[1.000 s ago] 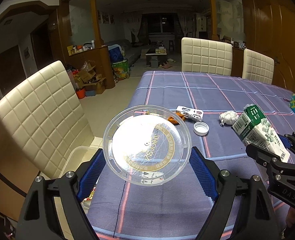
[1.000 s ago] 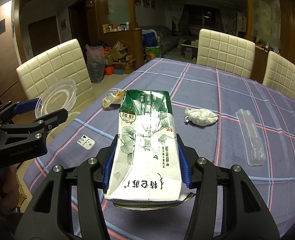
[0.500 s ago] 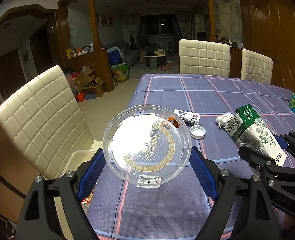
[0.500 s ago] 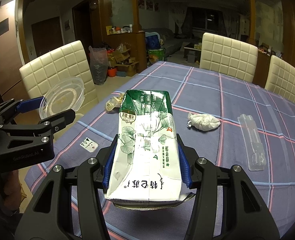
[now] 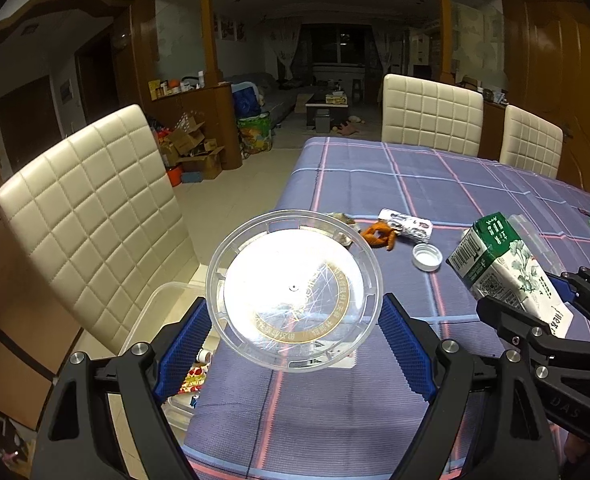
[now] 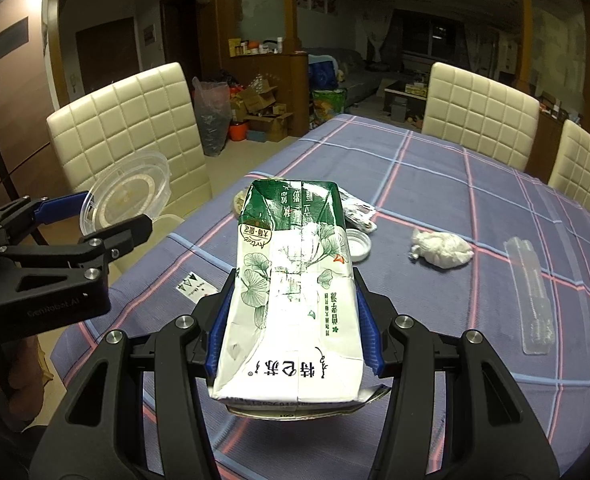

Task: Collect trash
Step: 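Carry the lid and carton in both tools over the clear bin, then open the left tool over the bin while the right tool releases the carton into it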

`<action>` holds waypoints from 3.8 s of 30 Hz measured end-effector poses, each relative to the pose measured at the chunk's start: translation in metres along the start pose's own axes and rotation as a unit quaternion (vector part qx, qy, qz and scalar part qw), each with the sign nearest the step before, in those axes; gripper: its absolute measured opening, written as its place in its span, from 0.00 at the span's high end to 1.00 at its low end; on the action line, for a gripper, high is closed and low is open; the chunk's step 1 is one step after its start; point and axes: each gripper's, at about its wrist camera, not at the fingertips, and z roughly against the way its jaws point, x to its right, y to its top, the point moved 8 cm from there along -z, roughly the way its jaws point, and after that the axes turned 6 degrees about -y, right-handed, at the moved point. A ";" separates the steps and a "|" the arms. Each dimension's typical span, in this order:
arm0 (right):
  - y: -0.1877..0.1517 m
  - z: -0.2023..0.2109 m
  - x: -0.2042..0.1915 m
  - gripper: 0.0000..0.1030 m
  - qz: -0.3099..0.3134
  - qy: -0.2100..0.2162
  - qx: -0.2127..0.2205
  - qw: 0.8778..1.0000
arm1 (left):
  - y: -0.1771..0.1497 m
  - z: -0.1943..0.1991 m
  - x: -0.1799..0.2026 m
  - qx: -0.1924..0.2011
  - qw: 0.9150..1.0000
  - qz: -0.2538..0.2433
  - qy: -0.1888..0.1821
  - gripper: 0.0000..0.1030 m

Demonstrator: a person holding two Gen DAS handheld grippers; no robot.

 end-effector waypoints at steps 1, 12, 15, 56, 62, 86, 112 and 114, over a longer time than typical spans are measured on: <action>0.001 -0.001 -0.003 0.48 0.002 0.001 0.000 1.000 | 0.000 -0.001 -0.002 -0.001 1.000 0.002 0.001 0.20; 0.011 -0.025 -0.043 0.48 0.032 0.025 -0.012 0.999 | -0.007 -0.010 -0.047 -0.010 0.999 0.039 0.023 0.20; 0.016 -0.032 -0.054 0.48 0.038 0.032 -0.013 0.999 | -0.009 -0.012 -0.059 -0.012 0.998 0.045 0.031 0.20; 0.051 -0.123 -0.209 0.48 0.154 0.126 -0.048 0.979 | -0.038 -0.059 -0.218 -0.052 0.980 0.149 0.119 0.20; 0.053 -0.132 -0.218 0.48 0.160 0.133 -0.054 0.977 | -0.041 -0.066 -0.230 -0.058 0.978 0.158 0.125 0.20; 0.054 -0.160 -0.223 0.48 0.157 0.134 -0.071 0.976 | -0.049 -0.089 -0.251 -0.073 0.972 0.174 0.138 0.20; 0.053 -0.167 -0.228 0.48 0.158 0.135 -0.078 0.975 | -0.065 -0.096 -0.260 -0.095 0.966 0.213 0.113 0.19; 0.053 -0.167 -0.229 0.48 0.159 0.135 -0.079 0.975 | -0.067 -0.096 -0.261 -0.096 0.965 0.216 0.113 0.19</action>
